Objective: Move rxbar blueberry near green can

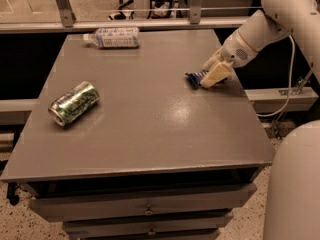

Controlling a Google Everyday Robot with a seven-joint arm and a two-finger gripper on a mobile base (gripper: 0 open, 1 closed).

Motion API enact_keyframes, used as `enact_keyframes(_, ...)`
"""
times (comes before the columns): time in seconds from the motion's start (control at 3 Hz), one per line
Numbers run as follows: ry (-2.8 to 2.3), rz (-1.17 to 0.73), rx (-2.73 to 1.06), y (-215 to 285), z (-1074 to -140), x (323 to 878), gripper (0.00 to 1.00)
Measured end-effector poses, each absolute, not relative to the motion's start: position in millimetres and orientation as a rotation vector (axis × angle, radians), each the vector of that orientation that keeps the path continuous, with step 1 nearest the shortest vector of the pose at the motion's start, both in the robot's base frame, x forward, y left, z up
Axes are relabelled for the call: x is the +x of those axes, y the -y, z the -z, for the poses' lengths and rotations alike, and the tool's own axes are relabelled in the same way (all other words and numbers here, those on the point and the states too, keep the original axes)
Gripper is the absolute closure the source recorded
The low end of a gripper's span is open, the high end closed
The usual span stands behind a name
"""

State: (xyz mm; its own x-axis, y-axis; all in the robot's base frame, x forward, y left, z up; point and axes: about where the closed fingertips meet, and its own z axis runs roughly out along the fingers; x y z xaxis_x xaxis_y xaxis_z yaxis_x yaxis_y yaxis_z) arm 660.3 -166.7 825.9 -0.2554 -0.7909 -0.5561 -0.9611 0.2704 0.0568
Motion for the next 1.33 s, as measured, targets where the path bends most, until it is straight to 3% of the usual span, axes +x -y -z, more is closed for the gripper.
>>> enact_keyframes(0.33,-2.127,-0.547,-1.582,167,-830,660,0.88)
enact_keyframes(0.67,-2.127,-0.548,-1.583,167,-831,660,1.0)
enact_keyframes(1.33,-1.962,-0.699,-1.712,92,-873,605,1.0)
